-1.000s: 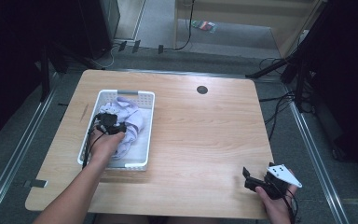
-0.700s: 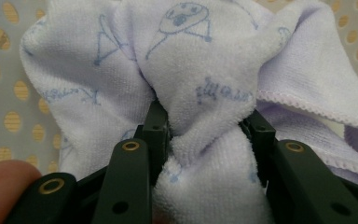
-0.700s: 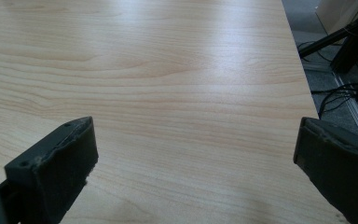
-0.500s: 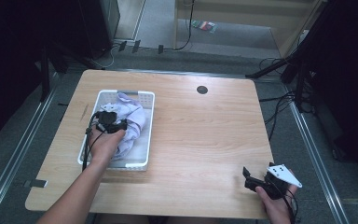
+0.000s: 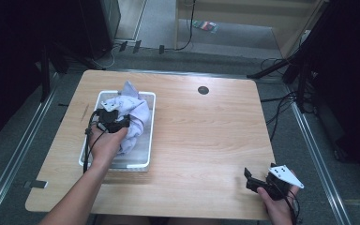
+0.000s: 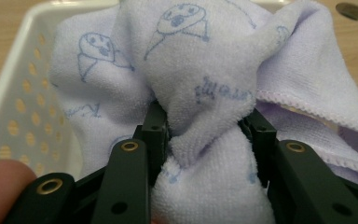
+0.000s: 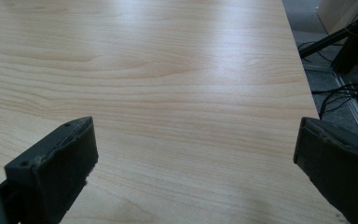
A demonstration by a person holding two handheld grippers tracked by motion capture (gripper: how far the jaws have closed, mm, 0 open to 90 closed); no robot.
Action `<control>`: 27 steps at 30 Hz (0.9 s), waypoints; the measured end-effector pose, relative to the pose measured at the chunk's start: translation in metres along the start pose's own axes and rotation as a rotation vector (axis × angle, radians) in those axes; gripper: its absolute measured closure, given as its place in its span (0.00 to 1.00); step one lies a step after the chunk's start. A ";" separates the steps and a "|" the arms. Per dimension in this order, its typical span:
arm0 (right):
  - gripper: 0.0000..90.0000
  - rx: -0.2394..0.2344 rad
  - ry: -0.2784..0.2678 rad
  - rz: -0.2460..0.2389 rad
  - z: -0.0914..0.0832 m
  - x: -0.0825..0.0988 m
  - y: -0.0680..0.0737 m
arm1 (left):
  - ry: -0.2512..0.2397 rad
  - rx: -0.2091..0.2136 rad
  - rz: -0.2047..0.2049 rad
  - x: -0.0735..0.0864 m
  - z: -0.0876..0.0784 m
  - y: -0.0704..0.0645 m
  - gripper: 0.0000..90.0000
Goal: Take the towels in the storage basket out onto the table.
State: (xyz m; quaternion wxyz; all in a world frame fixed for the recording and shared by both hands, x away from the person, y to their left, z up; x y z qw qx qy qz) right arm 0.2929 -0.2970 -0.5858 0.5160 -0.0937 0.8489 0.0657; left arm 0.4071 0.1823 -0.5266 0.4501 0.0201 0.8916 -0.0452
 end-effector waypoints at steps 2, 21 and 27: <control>0.00 0.000 0.000 0.000 0.000 0.000 0.000 | -0.040 0.004 0.002 -0.007 -0.007 0.000 0.68; 0.00 0.003 0.002 -0.001 0.000 0.000 0.000 | -0.231 -0.002 0.054 -0.045 -0.051 -0.010 0.67; 0.00 0.002 0.002 -0.001 0.000 0.000 0.000 | -0.298 0.011 0.034 -0.053 -0.060 -0.020 0.67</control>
Point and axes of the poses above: each handheld gripper's, and its own axes: z roughly forward along the jaws, x roughly out of its underside, y roughly to its left, the point moved 8 cm from there along z, roughly forward along the jaws, and after that the axes turned 2 degrees about -y, right-handed, at the moved point
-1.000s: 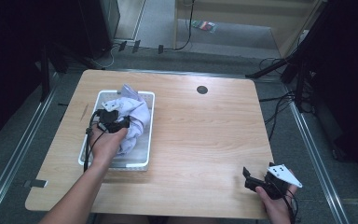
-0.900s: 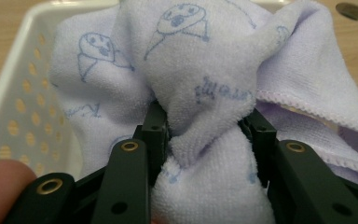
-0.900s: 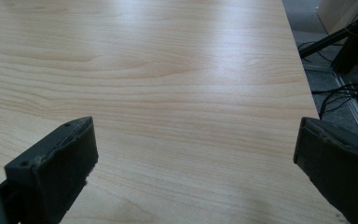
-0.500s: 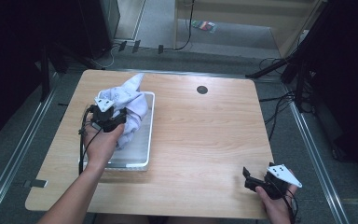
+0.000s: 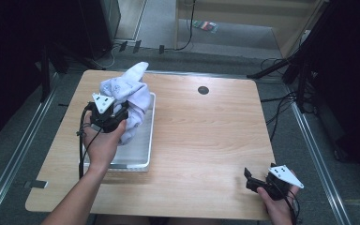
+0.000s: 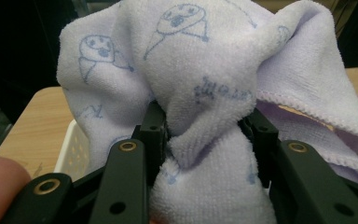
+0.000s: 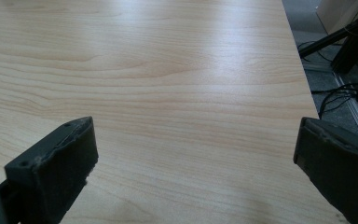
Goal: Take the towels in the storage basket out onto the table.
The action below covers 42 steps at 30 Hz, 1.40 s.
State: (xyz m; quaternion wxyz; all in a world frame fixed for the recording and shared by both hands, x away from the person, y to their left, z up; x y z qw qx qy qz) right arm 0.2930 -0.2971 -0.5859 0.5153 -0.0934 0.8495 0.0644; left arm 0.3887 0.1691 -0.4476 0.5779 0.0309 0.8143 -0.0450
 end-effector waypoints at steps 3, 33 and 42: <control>0.00 0.000 0.000 0.000 0.000 0.000 0.000 | -0.024 0.012 -0.009 -0.004 -0.003 -0.006 0.67; 0.00 -0.005 -0.003 0.002 0.000 0.000 0.000 | -0.041 0.087 -0.050 -0.012 -0.009 -0.095 0.66; 0.00 -0.007 -0.006 0.000 0.000 0.000 0.000 | -0.027 0.116 -0.044 -0.010 -0.008 -0.133 0.66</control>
Point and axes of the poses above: each handheld gripper's, and its own axes: z roughly forward along the jaws, x roughly out of its underside, y roughly to its left, the point moved 8 cm from there along z, roughly forward along the jaws, and after that the axes turned 2 degrees about -y, right-handed, at the moved point
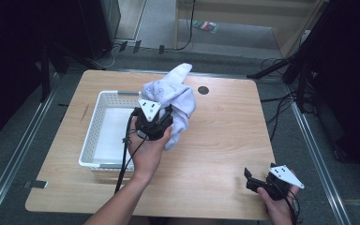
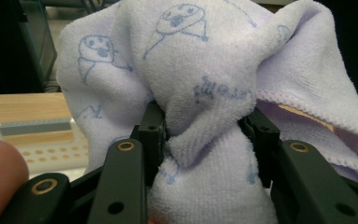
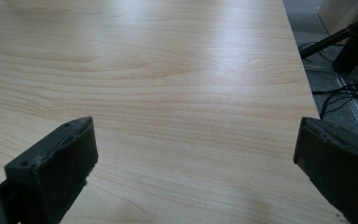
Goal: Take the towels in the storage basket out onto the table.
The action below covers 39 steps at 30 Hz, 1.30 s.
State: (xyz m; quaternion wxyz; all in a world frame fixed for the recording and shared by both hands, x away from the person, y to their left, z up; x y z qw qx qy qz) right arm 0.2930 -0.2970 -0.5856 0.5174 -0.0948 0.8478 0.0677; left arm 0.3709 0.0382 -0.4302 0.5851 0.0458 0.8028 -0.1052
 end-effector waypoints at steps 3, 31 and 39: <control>0.00 -0.001 0.001 0.002 0.000 0.000 0.000 | 0.011 0.008 -0.002 0.004 0.002 -0.010 0.66; 0.00 -0.008 0.000 0.001 0.000 0.000 0.001 | 0.153 0.021 0.031 0.089 0.034 -0.058 0.62; 0.00 -0.008 0.000 -0.002 0.000 0.000 0.001 | 0.215 0.042 0.004 0.107 0.041 -0.056 0.45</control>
Point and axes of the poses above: each handheld gripper's, and its own axes: z roughly forward along the jaws, x roughly out of its underside, y roughly to its left, the point moved 8 cm from there along z, roughly forward along the jaws, and after that the axes turned 2 degrees about -y, right-handed, at the moved point
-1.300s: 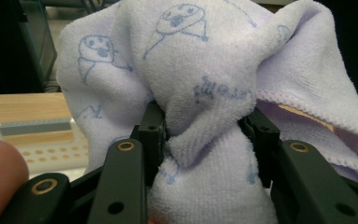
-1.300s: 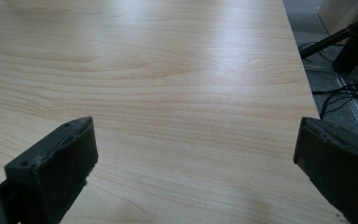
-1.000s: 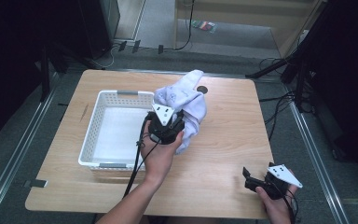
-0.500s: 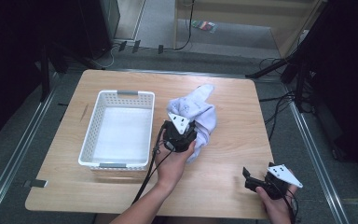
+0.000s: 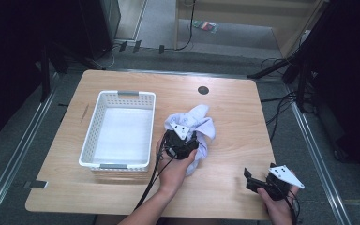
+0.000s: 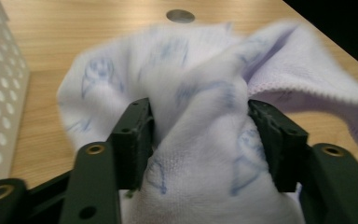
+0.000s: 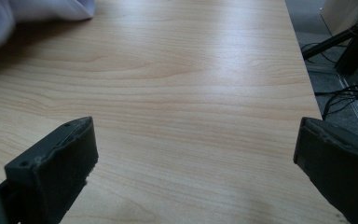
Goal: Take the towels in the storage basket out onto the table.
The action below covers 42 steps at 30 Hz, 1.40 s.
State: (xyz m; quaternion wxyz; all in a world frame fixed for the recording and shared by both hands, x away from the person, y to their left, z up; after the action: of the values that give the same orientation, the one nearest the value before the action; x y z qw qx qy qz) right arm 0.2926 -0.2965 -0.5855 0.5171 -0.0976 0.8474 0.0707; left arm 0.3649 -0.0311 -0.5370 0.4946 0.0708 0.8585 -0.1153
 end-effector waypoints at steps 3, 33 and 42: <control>0.00 0.000 0.000 0.001 0.000 0.000 0.000 | 0.019 0.004 0.014 0.002 -0.001 -0.004 0.22; 0.00 0.008 0.004 -0.004 0.000 0.000 0.000 | -0.125 0.056 0.043 -0.044 -0.065 0.039 0.00; 0.00 0.010 0.007 -0.002 0.000 0.000 0.000 | -0.157 0.020 0.025 -0.052 -0.085 0.079 0.00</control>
State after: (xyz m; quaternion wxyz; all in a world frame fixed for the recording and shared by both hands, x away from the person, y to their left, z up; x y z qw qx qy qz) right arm 0.2929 -0.2965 -0.5859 0.5149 -0.0963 0.8493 0.0655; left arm 0.3389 0.0675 -0.4616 0.5610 0.0770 0.8150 -0.1231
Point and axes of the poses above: each handheld gripper's, and its own axes: z roughly forward along the jaws, x roughly out of its underside, y roughly to its left, the point moved 8 cm from there along z, roughly forward along the jaws, and after that the axes turned 2 degrees about -y, right-handed, at the moved point
